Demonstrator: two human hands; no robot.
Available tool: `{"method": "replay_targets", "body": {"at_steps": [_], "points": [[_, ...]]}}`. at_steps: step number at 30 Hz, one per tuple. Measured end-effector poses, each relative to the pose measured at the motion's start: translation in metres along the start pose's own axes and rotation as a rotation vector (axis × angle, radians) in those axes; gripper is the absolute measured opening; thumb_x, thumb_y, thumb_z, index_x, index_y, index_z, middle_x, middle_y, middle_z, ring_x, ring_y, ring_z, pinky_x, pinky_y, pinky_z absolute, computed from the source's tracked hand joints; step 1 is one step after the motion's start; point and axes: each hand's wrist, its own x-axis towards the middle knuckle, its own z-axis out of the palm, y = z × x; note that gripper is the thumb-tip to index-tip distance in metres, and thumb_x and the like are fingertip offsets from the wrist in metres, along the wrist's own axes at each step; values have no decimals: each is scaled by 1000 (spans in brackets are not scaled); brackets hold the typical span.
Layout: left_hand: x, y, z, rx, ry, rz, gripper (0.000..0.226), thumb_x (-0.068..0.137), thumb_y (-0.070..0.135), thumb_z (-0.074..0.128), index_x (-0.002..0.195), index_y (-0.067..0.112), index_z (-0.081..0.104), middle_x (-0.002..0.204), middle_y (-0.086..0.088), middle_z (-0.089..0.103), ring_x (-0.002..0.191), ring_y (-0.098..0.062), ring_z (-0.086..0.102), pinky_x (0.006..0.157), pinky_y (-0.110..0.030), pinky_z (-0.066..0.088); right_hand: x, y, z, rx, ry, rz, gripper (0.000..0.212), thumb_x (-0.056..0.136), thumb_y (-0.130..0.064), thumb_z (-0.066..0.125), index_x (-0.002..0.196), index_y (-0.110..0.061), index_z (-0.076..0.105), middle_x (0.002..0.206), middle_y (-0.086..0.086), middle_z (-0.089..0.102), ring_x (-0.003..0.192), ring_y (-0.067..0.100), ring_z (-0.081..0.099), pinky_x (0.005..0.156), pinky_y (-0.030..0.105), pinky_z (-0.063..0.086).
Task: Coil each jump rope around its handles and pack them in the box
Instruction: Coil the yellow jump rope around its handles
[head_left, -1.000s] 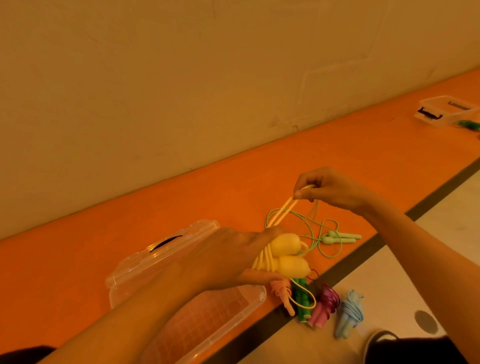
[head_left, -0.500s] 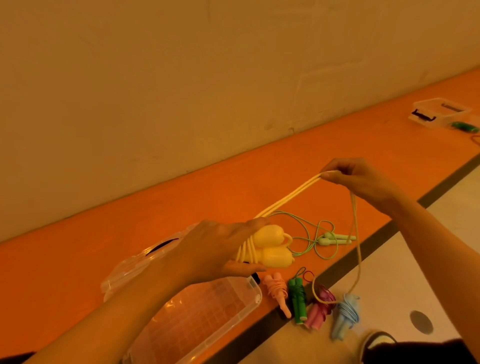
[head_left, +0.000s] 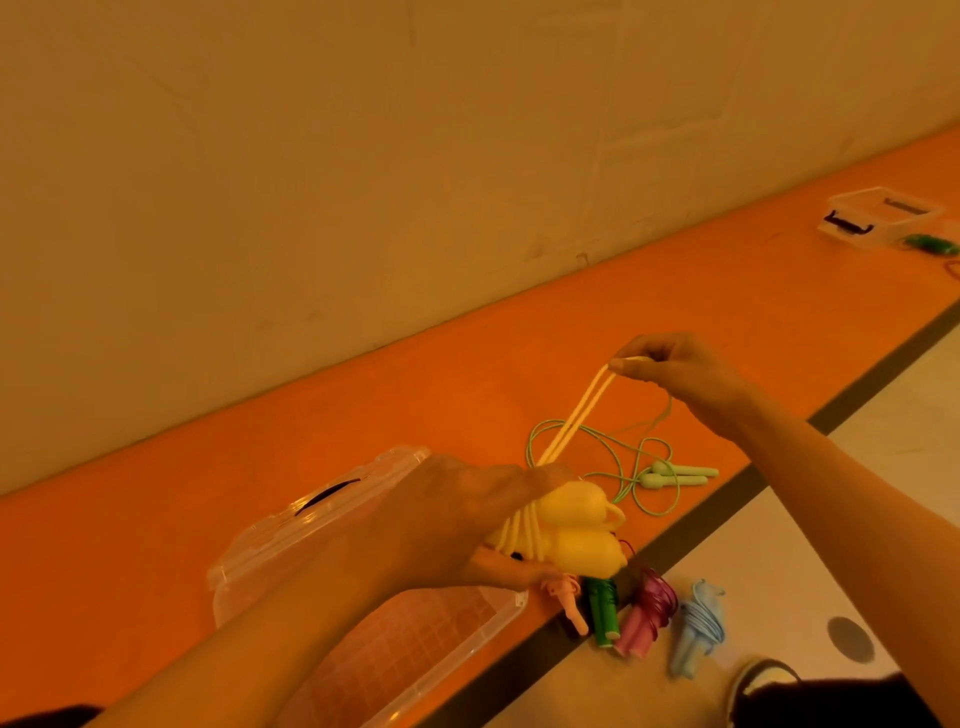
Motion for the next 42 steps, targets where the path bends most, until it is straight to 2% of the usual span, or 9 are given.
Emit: {"method": "replay_targets", "body": {"at_steps": [11, 14, 18, 22, 26, 30, 34, 38, 42], "points": [[-7, -13, -5, -490, 225, -547, 64, 72, 72, 65, 126, 72, 31, 99, 15, 61, 81, -13, 62, 61, -27, 48, -16, 20, -1, -25, -183, 8, 25, 86, -38, 64, 93, -18, 77, 73, -8, 58, 70, 6, 46, 69, 32, 34], [1, -17, -13, -582, 360, -583, 52, 78, 63, 67, 123, 60, 41, 100, 20, 61, 77, -7, 64, 55, -18, 50, -23, 24, 3, -50, -262, -25, 26, 91, -39, 59, 99, -22, 77, 71, -2, 50, 68, 15, 40, 64, 34, 31], [6, -32, -22, -632, 536, -755, 41, 85, 60, 65, 120, 45, 50, 85, 15, 65, 65, -2, 60, 51, -20, 47, -32, 21, 10, -162, -381, -128, 27, 96, -34, 55, 112, -27, 74, 78, -1, 55, 68, 16, 44, 63, 32, 36], [5, -50, -26, -590, 615, -959, 48, 81, 65, 56, 117, 33, 54, 79, 5, 62, 56, -5, 53, 45, -24, 39, -44, 4, 35, -520, -381, -455, 36, 103, -40, 46, 116, -16, 70, 84, -10, 61, 70, 8, 55, 63, 15, 39], [-1, -76, -22, -667, 662, -1174, 39, 91, 58, 58, 115, 27, 55, 80, -4, 60, 52, -11, 46, 41, -25, 35, -66, -11, 68, -702, -332, -626, 48, 103, -46, 31, 114, -17, 67, 92, -4, 66, 76, 9, 55, 68, 26, 44], [-6, -90, -14, -506, 604, -1202, 47, 90, 62, 59, 119, 25, 54, 89, -3, 63, 62, -16, 54, 52, -32, 42, -72, -32, 80, -763, -209, -694, 40, 104, -44, 32, 117, -22, 62, 96, -7, 66, 72, 9, 56, 61, 32, 49], [-9, -96, -8, -384, 547, -1221, 49, 87, 66, 57, 119, 28, 53, 92, -1, 65, 69, -21, 60, 58, -38, 50, -67, -40, 74, -709, -160, -697, 32, 102, -31, 49, 128, -16, 59, 110, -2, 66, 82, 12, 61, 68, 26, 47], [-10, -99, -4, -413, 515, -1254, 48, 87, 65, 58, 118, 28, 54, 97, -5, 66, 68, -18, 56, 56, -32, 42, -59, -35, 69, -702, -119, -633, 21, 101, -20, 56, 120, -13, 61, 103, 2, 67, 79, 17, 60, 68, 36, 51], [-11, -96, -3, -293, 489, -1221, 51, 88, 66, 58, 121, 28, 53, 98, 1, 65, 79, -20, 63, 64, -36, 50, -57, -31, 67, -781, -81, -640, 21, 102, -22, 52, 117, -13, 62, 105, 3, 64, 79, 20, 61, 65, 36, 51]]}}
